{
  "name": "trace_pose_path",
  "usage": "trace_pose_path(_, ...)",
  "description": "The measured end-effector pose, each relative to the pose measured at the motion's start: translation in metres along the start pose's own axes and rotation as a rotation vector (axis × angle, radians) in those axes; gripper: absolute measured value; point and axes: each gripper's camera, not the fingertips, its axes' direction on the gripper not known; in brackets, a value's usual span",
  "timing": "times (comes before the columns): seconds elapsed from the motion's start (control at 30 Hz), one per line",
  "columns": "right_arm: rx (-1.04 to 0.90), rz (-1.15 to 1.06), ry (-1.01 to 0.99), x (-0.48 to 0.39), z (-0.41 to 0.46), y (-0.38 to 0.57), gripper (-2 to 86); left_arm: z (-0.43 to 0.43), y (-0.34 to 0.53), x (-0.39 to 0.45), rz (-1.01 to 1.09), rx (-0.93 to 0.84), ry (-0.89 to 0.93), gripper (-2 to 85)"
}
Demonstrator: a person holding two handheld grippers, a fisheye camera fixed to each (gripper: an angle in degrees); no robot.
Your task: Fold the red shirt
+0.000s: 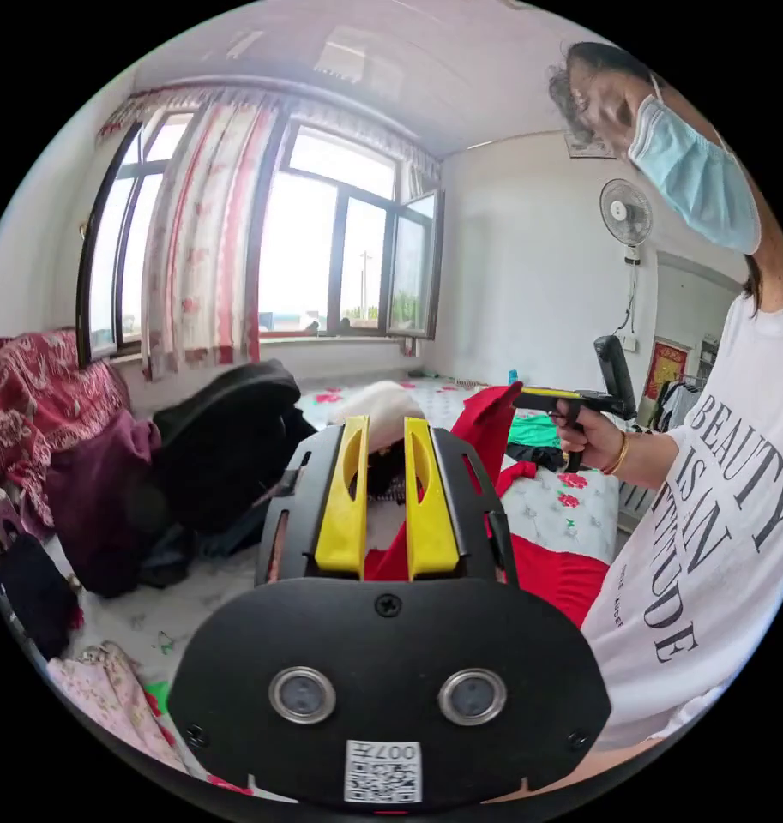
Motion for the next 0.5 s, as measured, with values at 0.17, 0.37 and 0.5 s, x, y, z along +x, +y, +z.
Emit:
trace_pose_path(0.17, -0.209, 0.484, 0.165, 0.121, -0.018, 0.106, -0.1, 0.158, 0.108, -0.016, -0.232, -0.412, 0.218, 6.6)
trace_pose_path(0.37, -0.279, 1.2, 0.065, 0.191, -0.008, 0.243, -0.3, 0.306, 0.182, -0.01, -0.21, -0.786, 0.239, 6.5)
trace_pose_path(0.5, -0.118, 1.313, 0.015, 0.197, -0.021, 0.249, -0.4, 0.354, 0.194, -0.016, -0.093, -0.942, 0.135, 1.5)
